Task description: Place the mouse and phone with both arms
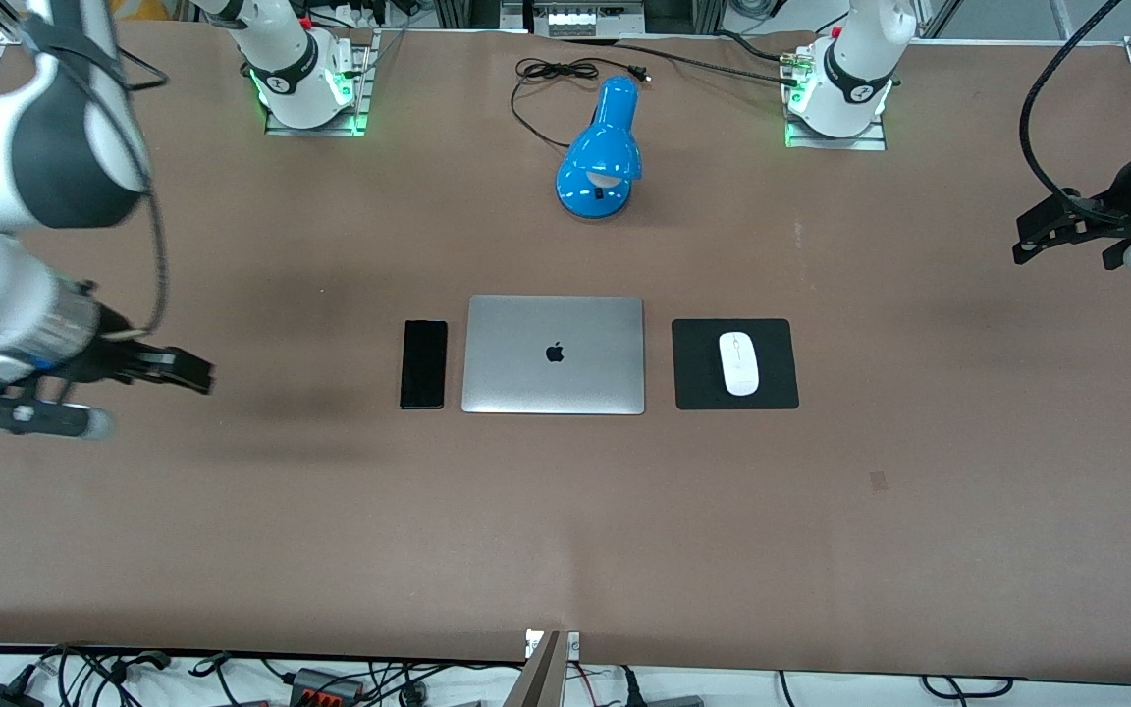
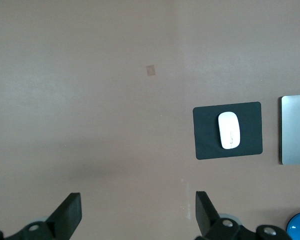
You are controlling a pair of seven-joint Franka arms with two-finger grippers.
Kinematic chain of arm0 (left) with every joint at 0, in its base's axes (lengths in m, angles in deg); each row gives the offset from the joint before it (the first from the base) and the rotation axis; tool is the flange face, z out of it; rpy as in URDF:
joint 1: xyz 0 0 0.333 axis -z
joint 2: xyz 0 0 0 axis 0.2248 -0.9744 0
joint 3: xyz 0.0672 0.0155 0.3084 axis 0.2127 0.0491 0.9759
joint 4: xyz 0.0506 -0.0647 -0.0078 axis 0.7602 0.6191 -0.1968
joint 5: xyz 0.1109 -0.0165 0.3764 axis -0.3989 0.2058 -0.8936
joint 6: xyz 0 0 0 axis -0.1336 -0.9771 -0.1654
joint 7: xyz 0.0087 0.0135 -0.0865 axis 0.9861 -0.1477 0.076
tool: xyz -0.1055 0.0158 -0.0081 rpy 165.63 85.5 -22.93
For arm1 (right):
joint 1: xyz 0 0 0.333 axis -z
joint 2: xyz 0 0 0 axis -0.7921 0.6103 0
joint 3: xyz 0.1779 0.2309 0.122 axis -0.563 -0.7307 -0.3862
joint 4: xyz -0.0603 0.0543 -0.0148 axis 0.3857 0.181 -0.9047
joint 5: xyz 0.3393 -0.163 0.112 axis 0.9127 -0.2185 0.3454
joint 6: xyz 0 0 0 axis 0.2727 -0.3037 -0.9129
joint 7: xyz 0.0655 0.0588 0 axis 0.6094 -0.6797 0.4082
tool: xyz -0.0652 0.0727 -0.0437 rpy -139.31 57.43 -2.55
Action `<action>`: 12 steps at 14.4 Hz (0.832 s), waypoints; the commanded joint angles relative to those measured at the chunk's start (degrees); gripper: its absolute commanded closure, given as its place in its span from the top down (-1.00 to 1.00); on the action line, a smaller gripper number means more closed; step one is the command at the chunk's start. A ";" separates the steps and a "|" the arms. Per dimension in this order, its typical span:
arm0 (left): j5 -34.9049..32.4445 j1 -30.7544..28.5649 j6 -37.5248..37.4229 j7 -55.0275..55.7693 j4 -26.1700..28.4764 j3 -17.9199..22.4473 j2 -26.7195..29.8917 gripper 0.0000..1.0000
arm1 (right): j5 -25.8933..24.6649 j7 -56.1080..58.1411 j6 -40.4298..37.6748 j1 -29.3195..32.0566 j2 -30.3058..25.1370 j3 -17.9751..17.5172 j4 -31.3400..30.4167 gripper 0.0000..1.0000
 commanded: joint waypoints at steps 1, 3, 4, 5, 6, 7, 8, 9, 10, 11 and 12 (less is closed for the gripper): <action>0.35 -0.03 -1.30 0.58 -1.77 -0.10 -0.71 1.00 | -0.39 5.23 -0.85 1.88 -2.45 0.68 -0.40 1.00; 0.35 -0.03 -1.21 0.67 -1.77 -0.19 -0.71 1.00 | -0.21 8.57 -1.64 2.40 -4.21 2.36 -0.48 1.00; 0.35 -0.03 -1.21 0.67 -1.77 -0.19 -0.71 1.00 | -0.21 9.72 -2.60 3.19 -4.92 2.62 -0.48 1.00; 0.35 -0.03 -1.21 0.75 -1.77 -0.11 -0.71 1.00 | -0.21 10.69 -3.13 4.50 -5.88 2.36 -0.48 1.00; 0.35 -0.03 -1.29 0.76 -1.77 -0.10 -0.71 1.00 | -0.12 11.57 -3.57 5.56 -6.24 2.01 -0.48 1.00; 0.35 -0.03 -1.21 0.76 -1.77 -0.10 -0.71 1.00 | -0.12 12.53 -4.10 6.18 -6.59 2.01 -0.48 1.00; 0.35 -0.03 -1.12 0.76 -1.77 -0.10 -0.71 1.00 | 0.14 14.54 -4.19 6.36 -6.77 2.10 -0.48 1.00; 0.35 -0.03 -1.12 0.76 -1.77 -0.10 -0.71 1.00 | 0.23 16.13 -4.28 6.45 -7.03 2.44 -0.57 1.00; 0.35 -0.03 -1.12 0.76 -1.77 -0.19 -0.71 1.00 | 0.23 16.84 -4.37 6.45 -7.64 2.45 -1.09 1.00; 0.35 -0.03 -1.12 0.76 -1.77 -0.37 -0.71 1.00 | -0.03 16.24 -4.37 6.36 -9.22 2.53 -2.67 1.00; 0.35 -0.03 -1.12 0.76 -1.77 -0.37 -0.71 1.00 | -0.21 15.71 -4.11 6.28 -11.23 2.54 -5.55 1.00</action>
